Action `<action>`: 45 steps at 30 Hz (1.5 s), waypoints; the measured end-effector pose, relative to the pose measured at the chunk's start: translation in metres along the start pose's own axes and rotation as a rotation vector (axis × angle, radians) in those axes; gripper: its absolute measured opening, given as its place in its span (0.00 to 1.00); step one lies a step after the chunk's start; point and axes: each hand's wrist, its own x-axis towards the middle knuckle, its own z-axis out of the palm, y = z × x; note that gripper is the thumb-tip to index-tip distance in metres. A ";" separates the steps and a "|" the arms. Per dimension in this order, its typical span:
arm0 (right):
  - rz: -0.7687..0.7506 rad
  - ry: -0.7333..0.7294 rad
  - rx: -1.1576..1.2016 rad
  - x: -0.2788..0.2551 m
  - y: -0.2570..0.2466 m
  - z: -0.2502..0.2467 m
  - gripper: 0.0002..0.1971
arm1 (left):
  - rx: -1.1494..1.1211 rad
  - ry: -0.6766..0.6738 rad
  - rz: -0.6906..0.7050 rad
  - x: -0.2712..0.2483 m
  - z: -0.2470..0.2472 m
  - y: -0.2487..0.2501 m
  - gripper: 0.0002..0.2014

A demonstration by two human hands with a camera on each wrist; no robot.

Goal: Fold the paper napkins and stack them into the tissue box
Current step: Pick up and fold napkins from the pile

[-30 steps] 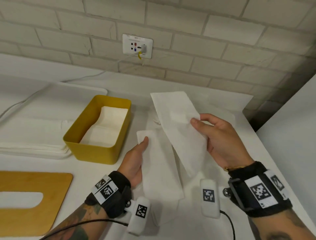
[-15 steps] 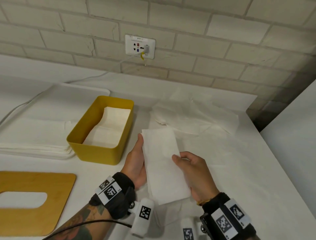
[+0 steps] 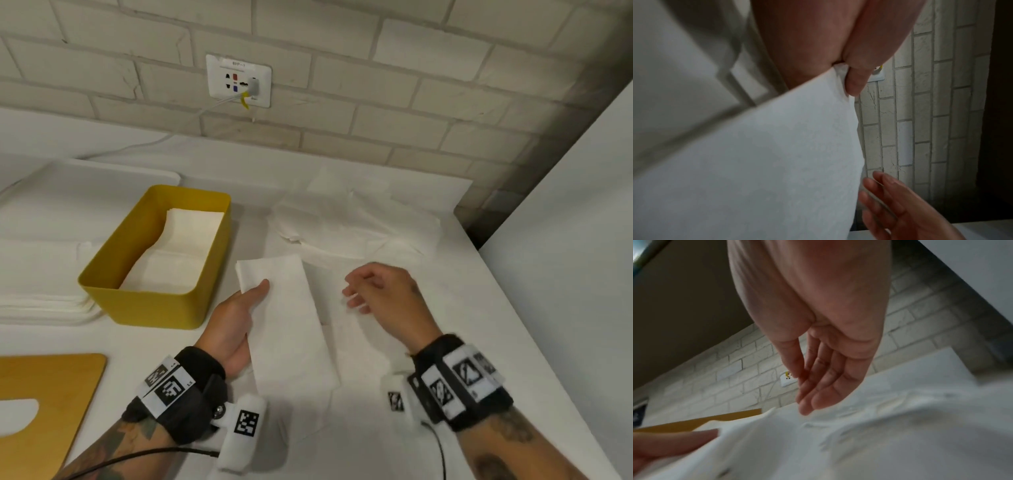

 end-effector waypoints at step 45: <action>-0.110 0.015 0.633 -0.001 -0.044 0.016 0.08 | 0.006 -0.052 0.023 0.001 0.034 0.016 0.24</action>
